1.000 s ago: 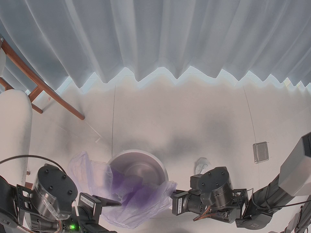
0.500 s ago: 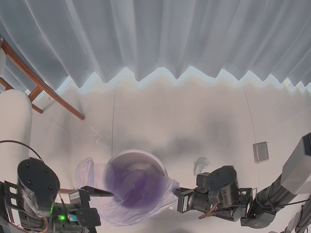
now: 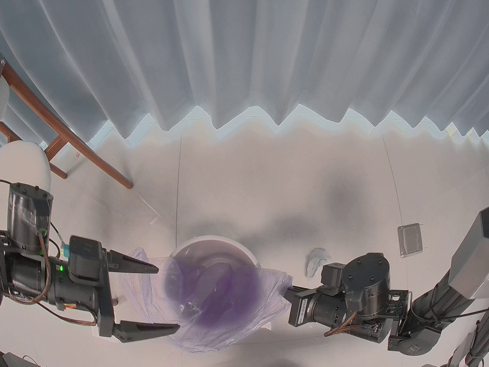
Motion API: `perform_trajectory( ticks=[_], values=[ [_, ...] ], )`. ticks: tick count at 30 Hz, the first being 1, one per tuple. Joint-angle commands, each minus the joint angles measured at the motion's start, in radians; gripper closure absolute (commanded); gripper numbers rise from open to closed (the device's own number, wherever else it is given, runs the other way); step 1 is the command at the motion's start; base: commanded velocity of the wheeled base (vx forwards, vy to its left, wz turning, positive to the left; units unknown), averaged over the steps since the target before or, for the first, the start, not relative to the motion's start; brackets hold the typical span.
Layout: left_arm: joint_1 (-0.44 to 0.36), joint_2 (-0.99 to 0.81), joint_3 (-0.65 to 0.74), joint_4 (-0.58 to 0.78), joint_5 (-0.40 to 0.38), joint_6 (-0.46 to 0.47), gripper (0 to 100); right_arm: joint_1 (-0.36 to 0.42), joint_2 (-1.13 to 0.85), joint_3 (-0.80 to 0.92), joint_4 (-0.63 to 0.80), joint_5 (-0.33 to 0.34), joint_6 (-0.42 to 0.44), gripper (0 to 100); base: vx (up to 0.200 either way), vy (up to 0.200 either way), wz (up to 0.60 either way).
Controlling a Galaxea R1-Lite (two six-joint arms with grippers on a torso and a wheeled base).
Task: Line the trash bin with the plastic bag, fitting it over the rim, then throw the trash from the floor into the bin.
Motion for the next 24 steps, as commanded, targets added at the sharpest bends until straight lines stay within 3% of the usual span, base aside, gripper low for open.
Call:
perform_trajectory(
  ticks=[1, 6, 11, 18, 24],
  values=[
    [0.215, 0.045, 0.055, -0.089, -0.229, -0.038, 0, -0.015, -0.047, 0.031, -0.028, 0.017, 0.002, 100, 0.0, 0.0, 0.0],
    [0.245, -0.01, 0.139, -0.304, -0.461, -0.23, 0, -0.015, -0.056, 0.048, -0.028, 0.04, 0.002, 100, 0.0, 0.0, 0.0],
    [0.234, -0.003, 0.158, -0.391, -0.509, -0.314, 0, -0.012, -0.054, 0.065, -0.03, 0.04, 0.002, 100, 0.0, 0.0, 0.0],
    [0.287, 0.206, 0.153, -0.448, -0.516, -0.176, 0, 0.011, -0.047, 0.062, -0.036, 0.041, 0.002, 100, 0.0, 0.0, 0.0],
    [0.314, 0.255, 0.147, -0.462, -0.555, -0.108, 0, 0.029, -0.054, 0.063, -0.036, 0.04, 0.001, 100, 0.0, 0.0, 0.0]
  ],
)
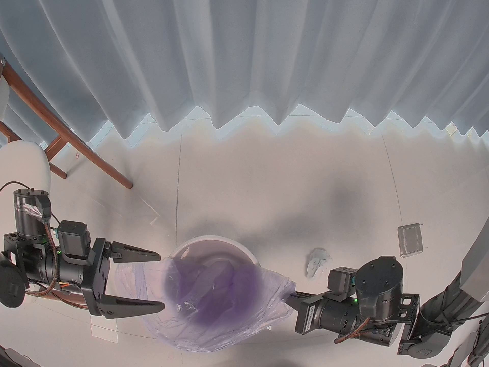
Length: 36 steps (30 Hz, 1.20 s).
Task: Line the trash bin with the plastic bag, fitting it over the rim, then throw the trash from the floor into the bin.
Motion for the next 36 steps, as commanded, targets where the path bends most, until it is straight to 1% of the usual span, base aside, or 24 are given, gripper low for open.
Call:
perform_trajectory(
  ticks=[1, 2, 4, 8, 9, 10, 12, 16, 20, 24, 28, 30, 32, 33, 36],
  values=[
    [0.033, 0.094, -0.006, -0.011, -0.013, 0.015, 0, 0.016, -0.005, 0.001, -0.001, -0.001, -0.001, 100, 0.0, 0.0, 0.0],
    [0.057, 0.12, -0.029, -0.022, -0.031, 0.022, 0, 0.015, -0.006, 0.001, -0.001, -0.001, 0.001, 100, 0.0, 0.0, 0.0],
    [0.072, 0.181, -0.052, -0.054, -0.079, 0.066, 0, 0.015, -0.008, 0.005, -0.001, -0.001, 0.001, 100, 0.0, 0.0, 0.0],
    [0.083, 0.307, -0.068, -0.143, -0.18, 0.252, 0, 0.015, -0.01, 0.021, -0.001, -0.001, 0.004, 100, 0.0, 0.0, 0.0],
    [0.083, 0.318, -0.069, -0.147, -0.185, 0.264, 0, 0.015, -0.01, 0.021, -0.003, -0.001, 0.004, 100, 0.0, 0.0, 0.0],
    [0.086, 0.358, -0.074, -0.163, -0.199, 0.315, 0, 0.015, -0.01, 0.024, -0.012, -0.001, 0.004, 100, 0.0, 0.0, 0.0],
    [0.095, 0.371, -0.071, -0.163, -0.205, 0.341, 0, 0.015, -0.01, 0.031, -0.024, -0.001, 0.005, 100, 0.0, 0.0, 0.0],
    [0.092, 0.328, -0.037, -0.157, -0.216, 0.348, 0, 0.012, -0.006, 0.048, -0.055, -0.001, 0.009, 100, 0.0, 0.0, 0.0],
    [0.094, 0.275, 0.014, -0.152, -0.216, 0.347, 0, 0.009, -0.006, 0.036, -0.055, 0.002, 0.024, 100, 0.0, 0.0, 0.0],
    [0.12, 0.247, 0.044, -0.149, -0.216, 0.345, 0, 0.001, -0.011, 0.022, -0.052, 0.018, 0.036, 100, 0.0, 0.0, 0.0],
    [0.137, 0.241, 0.055, -0.151, -0.216, 0.345, 0, -0.054, 0.003, -0.022, -0.046, 0.024, 0.035, 100, 0.0, 0.0, 0.0],
    [0.161, 0.232, 0.076, -0.149, -0.216, 0.341, 0, -0.096, 0.0, -0.052, -0.043, 0.056, 0.035, 100, 0.0, 0.0, 0.0],
    [0.166, 0.232, 0.093, -0.149, -0.214, 0.342, 0, -0.108, -0.002, -0.064, -0.04, 0.067, 0.033, 100, 0.0, 0.0, 0.0],
    [0.168, 0.221, 0.132, -0.151, -0.214, 0.342, 0, -0.125, -0.002, -0.09, -0.021, 0.068, 0.027, 100, 0.0, 0.0, 0.0],
    [0.168, 0.172, 0.179, -0.144, -0.214, 0.341, 0, -0.151, -0.01, -0.141, 0.033, 0.07, 0.025, 100, 0.0, 0.0, 0.0]
  ],
)
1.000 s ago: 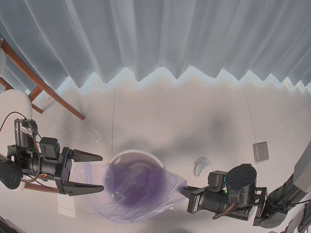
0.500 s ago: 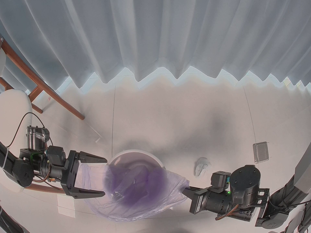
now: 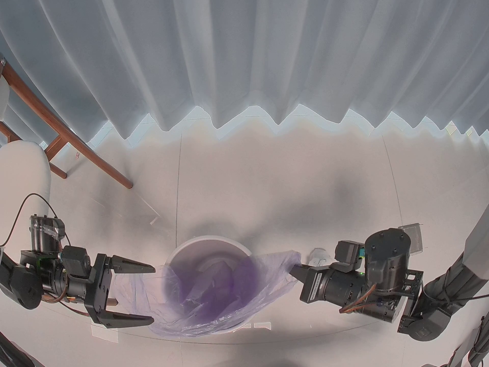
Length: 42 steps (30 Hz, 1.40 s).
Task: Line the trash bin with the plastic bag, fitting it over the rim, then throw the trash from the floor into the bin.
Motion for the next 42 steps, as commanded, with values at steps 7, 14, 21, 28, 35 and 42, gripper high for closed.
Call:
perform_trajectory(
  ticks=[7, 14, 21, 28, 35, 42],
  values=[
    [-0.018, -0.185, 0.16, 0.094, 0.007, -0.003, 0, -0.121, -0.03, -0.186, 0.125, 0.104, -0.013, 100, 0.0, 0.0, 0.0],
    [-0.008, -0.275, 0.097, 0.241, 0.037, -0.042, 0, -0.145, -0.04, -0.231, 0.222, 0.134, -0.052, 100, 0.0, 0.0, 0.0],
    [0.054, -0.218, 0.008, 0.244, 0.069, -0.049, 0, -0.118, -0.046, -0.206, 0.219, 0.133, -0.059, 100, 0.0, 0.0, 0.0],
    [0.052, -0.178, 0.01, 0.238, 0.074, -0.046, 0, -0.118, -0.066, -0.183, 0.222, 0.131, -0.066, 100, 0.0, 0.0, 0.0],
    [0.058, -0.073, 0.001, 0.238, 0.089, 0.061, 0, -0.116, -0.07, -0.166, 0.217, 0.131, -0.066, 100, 0.0, 0.0, 0.0],
    [0.058, 0.026, -0.004, 0.238, 0.094, 0.185, 0, -0.118, -0.074, -0.165, 0.217, 0.131, -0.066, 100, 0.0, 0.0, 0.0]
  ],
)
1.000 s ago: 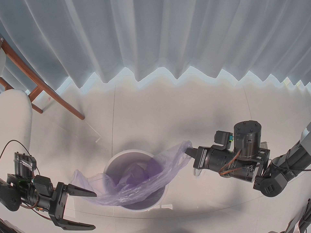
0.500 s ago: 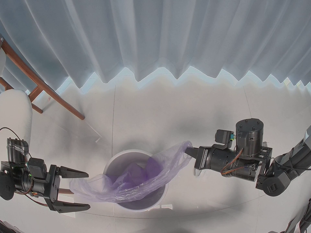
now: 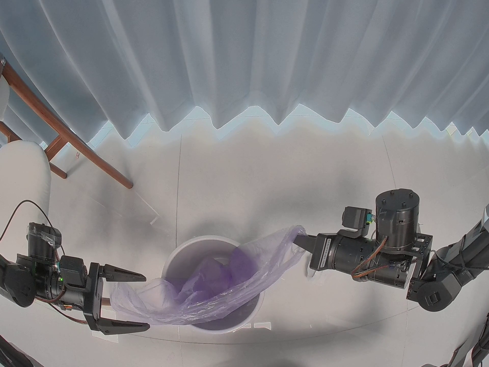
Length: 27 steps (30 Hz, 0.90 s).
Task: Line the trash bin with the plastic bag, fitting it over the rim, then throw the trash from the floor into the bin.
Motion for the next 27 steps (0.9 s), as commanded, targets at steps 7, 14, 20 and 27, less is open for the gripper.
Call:
perform_trajectory(
  ticks=[7, 14, 20, 27],
  values=[
    [0.007, 0.098, -0.028, 0.006, 0.003, 0.033, 0, 0.0, -0.003, 0.003, -0.001, 0.0, 0.002, 100, 0.0, 0.0, 0.0],
    [0.023, 0.106, -0.027, 0.004, 0.005, 0.036, 0, 0.002, -0.005, 0.004, -0.001, 0.0, 0.0, 100, 0.0, 0.0, 0.0],
    [0.021, 0.107, -0.032, 0.006, 0.028, 0.034, 0, 0.003, -0.006, 0.011, -0.002, 0.0, 0.0, 100, 0.0, 0.0, 0.0],
    [0.023, 0.12, -0.028, 0.006, 0.055, 0.033, 0, 0.003, -0.003, 0.012, -0.001, 0.0, 0.0, 100, 0.0, 0.0, 0.0]
  ],
)
